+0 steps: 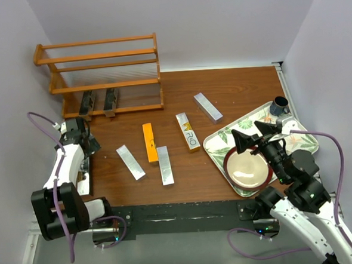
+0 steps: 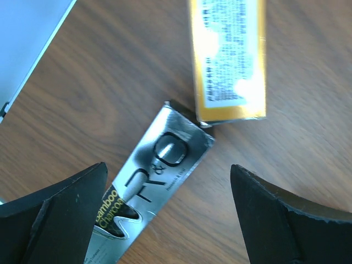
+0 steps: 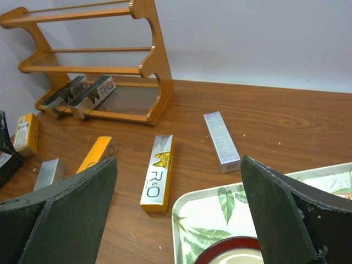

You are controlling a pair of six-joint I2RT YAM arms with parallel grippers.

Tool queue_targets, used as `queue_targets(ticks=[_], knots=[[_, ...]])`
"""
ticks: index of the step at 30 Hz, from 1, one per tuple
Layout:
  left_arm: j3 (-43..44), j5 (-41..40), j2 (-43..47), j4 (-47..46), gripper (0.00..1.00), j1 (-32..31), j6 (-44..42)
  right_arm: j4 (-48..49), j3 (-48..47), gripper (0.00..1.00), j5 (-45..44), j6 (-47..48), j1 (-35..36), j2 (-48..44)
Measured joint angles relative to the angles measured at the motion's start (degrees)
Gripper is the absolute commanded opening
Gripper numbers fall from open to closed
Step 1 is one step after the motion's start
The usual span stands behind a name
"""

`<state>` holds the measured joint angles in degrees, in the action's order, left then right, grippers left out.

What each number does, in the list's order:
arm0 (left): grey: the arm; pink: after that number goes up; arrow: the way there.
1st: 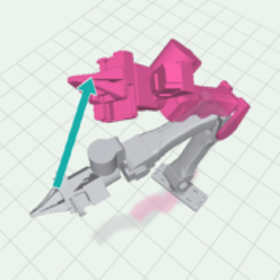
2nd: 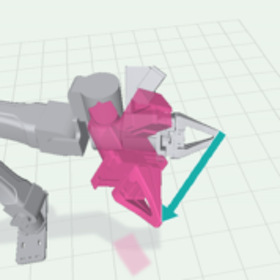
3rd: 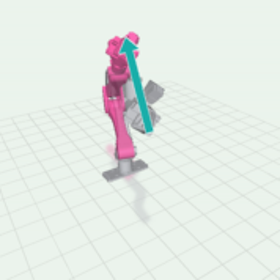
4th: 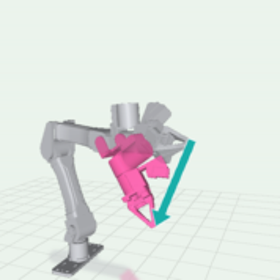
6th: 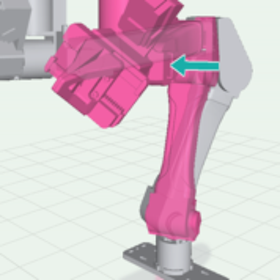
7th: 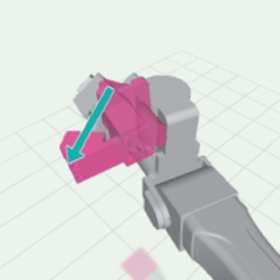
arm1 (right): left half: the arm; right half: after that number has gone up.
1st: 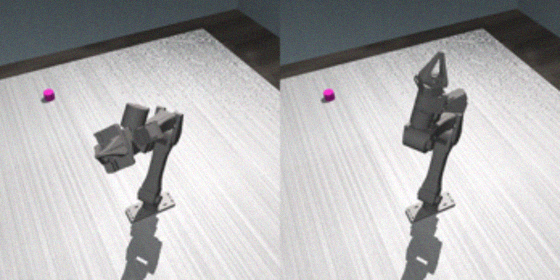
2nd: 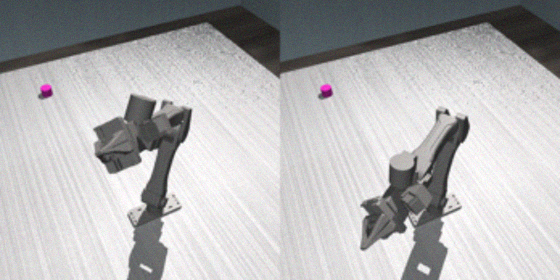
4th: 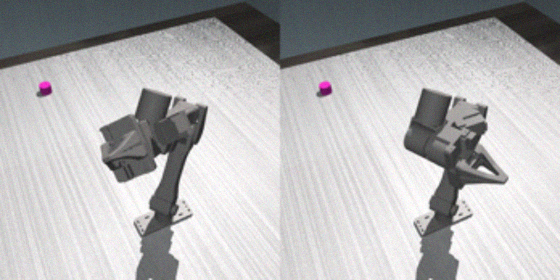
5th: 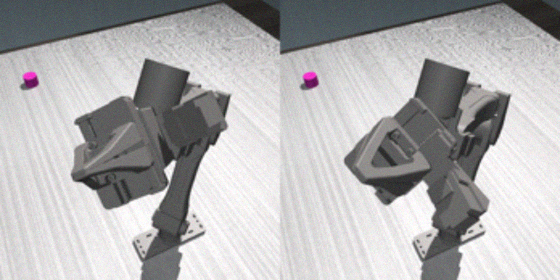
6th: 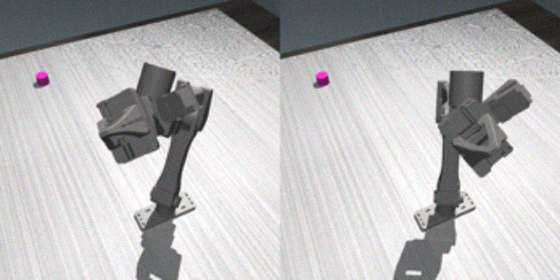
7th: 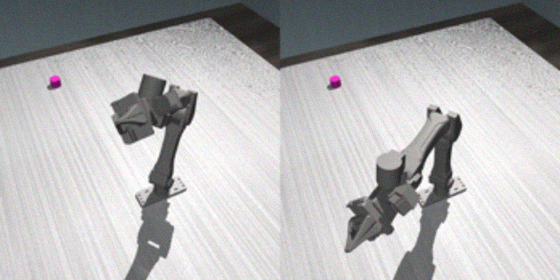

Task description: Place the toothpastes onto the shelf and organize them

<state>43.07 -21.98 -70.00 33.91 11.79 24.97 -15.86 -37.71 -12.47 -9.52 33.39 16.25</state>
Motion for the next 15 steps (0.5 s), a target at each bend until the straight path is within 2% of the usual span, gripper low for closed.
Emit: queue_targets(ticks=[9, 15], knots=[[-0.5, 0.7, -2.3, -1.6, 1.00, 5.6, 1.0, 0.0, 0.0, 0.99, 0.0, 0.0, 0.0, 2.1], [-0.4, 5.9, -8.0, -4.5, 1.00, 6.2, 0.2, 0.0, 0.0, 0.99, 0.0, 0.0, 0.0, 2.5]])
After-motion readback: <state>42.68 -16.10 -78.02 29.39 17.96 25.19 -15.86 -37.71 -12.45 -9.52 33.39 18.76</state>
